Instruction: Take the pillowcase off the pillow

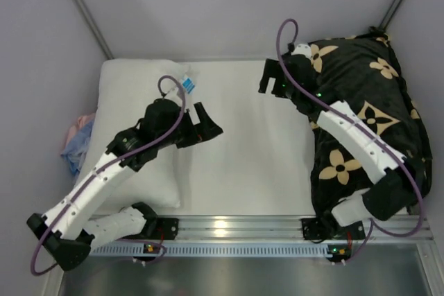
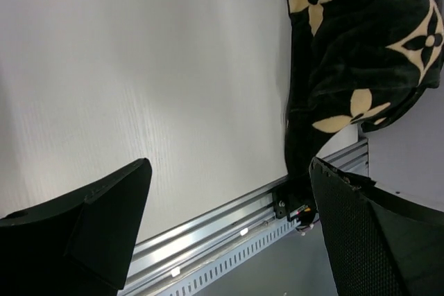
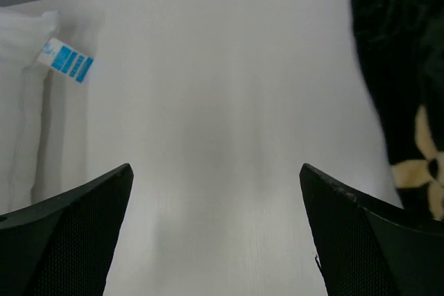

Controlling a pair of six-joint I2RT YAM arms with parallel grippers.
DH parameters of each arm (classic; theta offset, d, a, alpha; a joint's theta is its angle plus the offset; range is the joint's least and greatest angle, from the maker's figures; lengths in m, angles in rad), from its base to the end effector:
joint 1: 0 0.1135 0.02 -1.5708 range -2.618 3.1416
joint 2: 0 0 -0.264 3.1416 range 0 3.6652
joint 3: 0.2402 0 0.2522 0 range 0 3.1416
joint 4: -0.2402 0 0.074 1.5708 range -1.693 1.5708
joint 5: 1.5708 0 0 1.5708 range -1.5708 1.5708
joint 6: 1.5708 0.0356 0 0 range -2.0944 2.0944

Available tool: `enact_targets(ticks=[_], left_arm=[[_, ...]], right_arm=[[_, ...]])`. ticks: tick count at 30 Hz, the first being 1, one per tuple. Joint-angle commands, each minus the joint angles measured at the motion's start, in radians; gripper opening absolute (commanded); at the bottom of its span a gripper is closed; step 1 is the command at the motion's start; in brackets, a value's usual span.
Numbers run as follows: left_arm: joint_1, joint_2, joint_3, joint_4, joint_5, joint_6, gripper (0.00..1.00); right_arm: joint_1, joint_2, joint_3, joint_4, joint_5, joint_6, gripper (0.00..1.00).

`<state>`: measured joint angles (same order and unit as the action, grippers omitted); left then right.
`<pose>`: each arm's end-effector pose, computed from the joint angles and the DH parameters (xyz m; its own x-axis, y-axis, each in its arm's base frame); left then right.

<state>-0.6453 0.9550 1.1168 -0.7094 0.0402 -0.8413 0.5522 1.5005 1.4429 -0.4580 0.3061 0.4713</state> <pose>0.1535 -0.1173 0.3706 -0.7457 -0.3710 -0.5534 0.1087 0.7517 -0.6504 0.2980 0.1710 0.3694 -0.4998 0.2006 -0.8426 -0.0562 0.9633 0.2626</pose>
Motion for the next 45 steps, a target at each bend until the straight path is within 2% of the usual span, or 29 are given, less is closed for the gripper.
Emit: enact_targets(ticks=[1,4,7,9,11,14,18,24,29,30,34,38,40,41,43,45], left_arm=[[-0.065,0.138,0.073,0.161,0.049,0.042,0.99],[-0.164,0.283,0.123,0.302,0.059,0.057,0.99],[-0.264,0.436,0.173,0.440,0.084,0.116,0.99],[-0.333,0.497,0.172,0.537,0.101,0.172,0.99],[-0.379,0.573,0.140,0.701,0.112,0.209,0.99],[-0.398,0.678,0.092,0.940,0.145,0.234,0.99],[-0.402,0.842,0.107,1.136,0.188,0.252,0.99],[-0.429,1.083,0.310,1.131,0.188,0.321,0.99],[-0.432,1.214,0.455,1.114,0.164,0.341,0.99],[-0.432,1.238,0.536,1.095,0.158,0.347,0.99],[-0.433,1.411,0.748,0.995,0.188,0.311,0.99],[-0.436,1.482,0.824,1.002,0.214,0.242,0.99],[-0.435,1.489,0.830,0.979,0.208,0.238,0.90],[-0.433,1.481,0.824,0.938,0.202,0.238,0.80],[-0.416,1.457,0.804,0.872,0.166,0.219,0.04],[-0.393,1.388,0.727,0.791,0.125,0.144,0.00]], right_arm=[[-0.080,-0.129,-0.052,-0.198,0.109,-0.017,0.99],[-0.129,-0.268,-0.081,-0.280,0.145,-0.002,0.99],[-0.190,-0.434,-0.108,-0.309,0.070,-0.002,0.99],[-0.222,-0.552,-0.114,-0.317,0.025,-0.002,0.99],[-0.236,-0.608,-0.079,-0.370,0.045,0.015,0.99],[-0.238,-0.680,-0.013,-0.433,0.065,0.024,0.99],[-0.238,-0.750,0.013,-0.498,0.074,0.012,1.00],[-0.238,-0.803,-0.022,-0.499,0.051,-0.003,0.99],[-0.239,-0.815,-0.050,-0.501,0.031,-0.019,0.99],[-0.238,-0.815,-0.050,-0.499,0.030,-0.022,0.99],[-0.238,-0.815,-0.044,-0.501,0.036,-0.037,0.99],[-0.238,-0.826,-0.038,-0.502,0.045,-0.056,0.99],[-0.239,-0.830,-0.030,-0.505,0.054,-0.062,0.99],[-0.238,-0.833,-0.027,-0.507,0.060,-0.066,0.99],[-0.239,-0.836,-0.018,-0.510,0.071,-0.068,0.99],[-0.239,-0.833,-0.015,-0.508,0.073,-0.071,0.99]])
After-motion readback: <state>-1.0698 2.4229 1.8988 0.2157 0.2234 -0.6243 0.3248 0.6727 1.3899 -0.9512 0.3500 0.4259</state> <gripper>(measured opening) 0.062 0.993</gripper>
